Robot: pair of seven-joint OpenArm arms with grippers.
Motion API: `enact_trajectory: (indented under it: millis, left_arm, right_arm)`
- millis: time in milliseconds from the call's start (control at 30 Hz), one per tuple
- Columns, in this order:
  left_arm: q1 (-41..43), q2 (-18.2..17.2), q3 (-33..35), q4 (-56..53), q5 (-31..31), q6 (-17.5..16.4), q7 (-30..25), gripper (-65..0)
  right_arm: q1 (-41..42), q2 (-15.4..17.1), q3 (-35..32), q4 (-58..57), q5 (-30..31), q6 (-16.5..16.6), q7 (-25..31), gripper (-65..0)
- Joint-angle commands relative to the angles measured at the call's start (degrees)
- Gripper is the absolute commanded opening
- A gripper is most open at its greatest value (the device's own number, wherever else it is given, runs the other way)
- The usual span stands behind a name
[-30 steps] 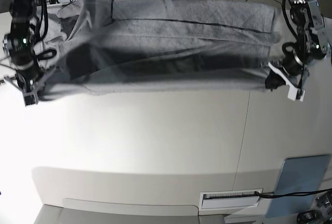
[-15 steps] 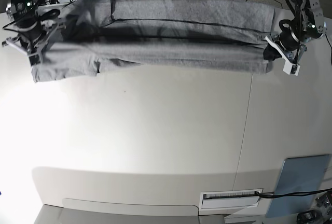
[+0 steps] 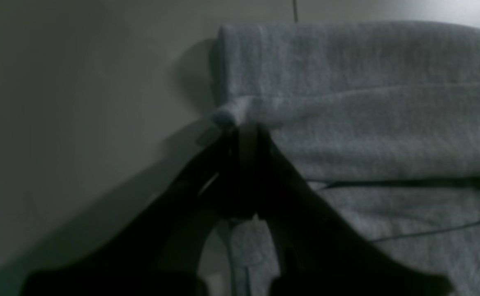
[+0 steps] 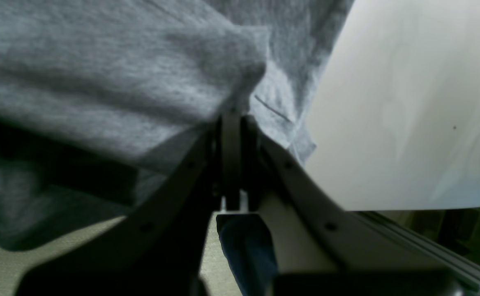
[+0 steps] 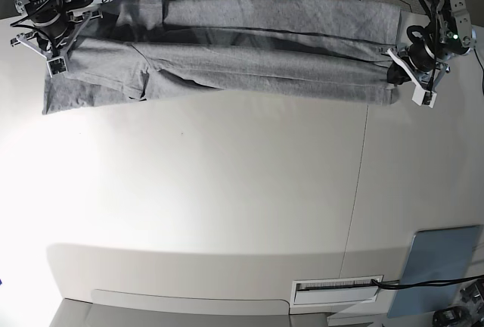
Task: Fold the T-shirt properly
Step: 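Lift both corners and fold the shirt half over toward the grippers' base, then release the fold and press the folded strip flat with both grippers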
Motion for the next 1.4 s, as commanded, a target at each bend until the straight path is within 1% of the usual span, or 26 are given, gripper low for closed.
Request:
enact_trajectory:
  millis: [0, 167, 267, 333, 467, 667, 800, 900, 1033, 1233, 1267, 1367]
  left_arm:
    - [-0.1, -1.1, -0.5, 0.9, 0.4, 0.2, -0.7, -65.0]
    - [-0.1, -1.1, -0.5, 0.9, 0.4, 0.2, -0.6, -65.0]
    - [-0.1, -1.1, -0.5, 0.9, 0.4, 0.2, -0.6, -65.0]
    - [-0.1, -1.2, -0.5, 1.0, 0.4, 0.2, -0.4, -65.0]
    - [-0.1, -1.1, -0.5, 3.4, 0.4, 0.2, 2.7, -65.0]
    - [-0.1, -1.1, -0.5, 10.6, 0.2, 0.2, 6.3, -65.0]
    - [-0.1, -1.1, -0.5, 13.8, -1.8, 0.2, 13.0, -65.0]
    - [-0.1, -1.1, -0.5, 13.7, -1.6, 0.2, 16.2, -65.0]
    - [0.1, -1.1, -0.5, 13.6, -1.1, 0.2, 16.8, -65.0]
    - [0.1, -1.1, -0.5, 10.3, 2.2, 0.2, 16.7, -65.0]
    - [0.1, -1.1, -0.5, 9.5, 2.4, 0.2, 16.7, -62.4]
    - [0.0, -1.1, -0.5, 7.2, 2.3, 0.2, 15.6, -40.5]
  right_arm:
    - [-0.3, 0.8, 0.8, 0.7, -0.9, -0.9, 0.2, -65.0]
    - [-0.3, 0.8, 0.8, 0.7, -0.9, -0.8, 0.1, -64.7]
    - [-0.3, 0.8, 0.8, 0.7, -0.9, -0.6, 0.1, -55.0]
    - [-0.3, 0.8, 0.8, 0.7, -0.9, -0.6, 0.5, -52.3]
    - [-0.3, 0.8, 0.8, 0.7, -0.9, -0.6, 1.8, -52.3]
    - [-0.3, 0.8, 0.8, 0.7, -0.9, -0.7, 2.2, -52.3]
    - [-0.3, 0.8, 0.8, 0.7, -0.9, -0.7, 2.1, -52.3]
    - [-0.3, 0.8, 0.8, 0.7, -0.9, -0.7, 2.2, -52.3]
    - [-0.3, 0.8, 0.8, 0.7, -0.9, -0.7, 2.2, -52.3]
    - [-0.3, 0.8, 0.8, 0.7, -0.9, -0.7, 2.2, -52.3]
    - [-0.3, 0.8, 0.8, 0.7, -0.9, -0.7, 2.2, -52.3]
    - [-0.3, 0.8, 0.8, 0.7, -0.9, -0.7, 2.2, -52.3]
